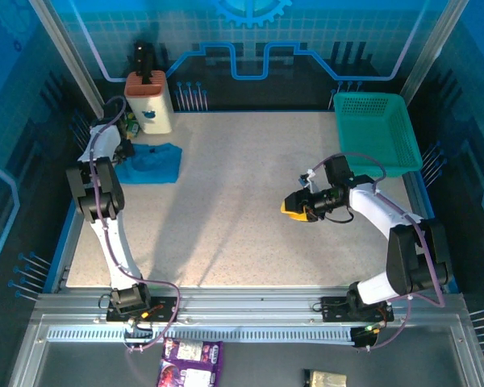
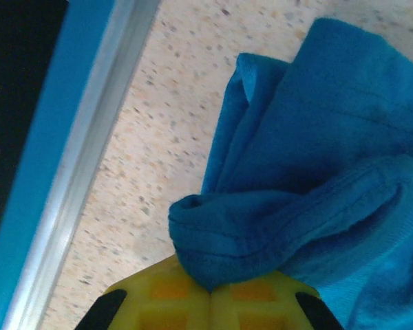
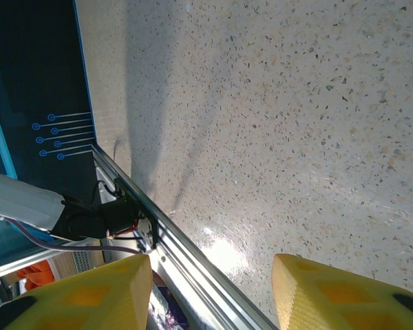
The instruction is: Fold the inside-out t-shirt
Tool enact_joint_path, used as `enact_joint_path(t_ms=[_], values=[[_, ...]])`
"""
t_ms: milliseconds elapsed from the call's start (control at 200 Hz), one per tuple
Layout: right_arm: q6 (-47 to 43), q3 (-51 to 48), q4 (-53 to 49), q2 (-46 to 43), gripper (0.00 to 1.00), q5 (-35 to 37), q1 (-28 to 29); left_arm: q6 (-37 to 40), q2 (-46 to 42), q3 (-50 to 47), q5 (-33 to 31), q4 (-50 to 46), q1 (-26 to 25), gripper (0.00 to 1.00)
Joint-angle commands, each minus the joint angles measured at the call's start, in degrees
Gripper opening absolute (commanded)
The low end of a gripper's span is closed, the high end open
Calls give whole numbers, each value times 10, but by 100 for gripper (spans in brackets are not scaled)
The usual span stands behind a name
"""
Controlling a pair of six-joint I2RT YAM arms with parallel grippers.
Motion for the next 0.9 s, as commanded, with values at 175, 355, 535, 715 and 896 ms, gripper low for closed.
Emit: enact_joint_path(t_ms=[175, 355, 535, 715, 896], values=[[-10, 16, -18, 9, 50, -15, -10, 55, 31, 34, -107, -1, 8, 0], [-9, 18, -22, 4, 50, -11, -10, 58, 18, 35, -122, 4, 13, 5], [-11, 21, -26, 2, 50, -6, -9, 65, -12, 15, -119, 26, -5, 42], [-13, 33, -37, -7, 50, 30, -8, 40, -56, -30, -98, 44, -30, 59], [-31, 56, -49, -31, 83, 234, 10, -26, -156, -120, -26, 75, -62, 99]])
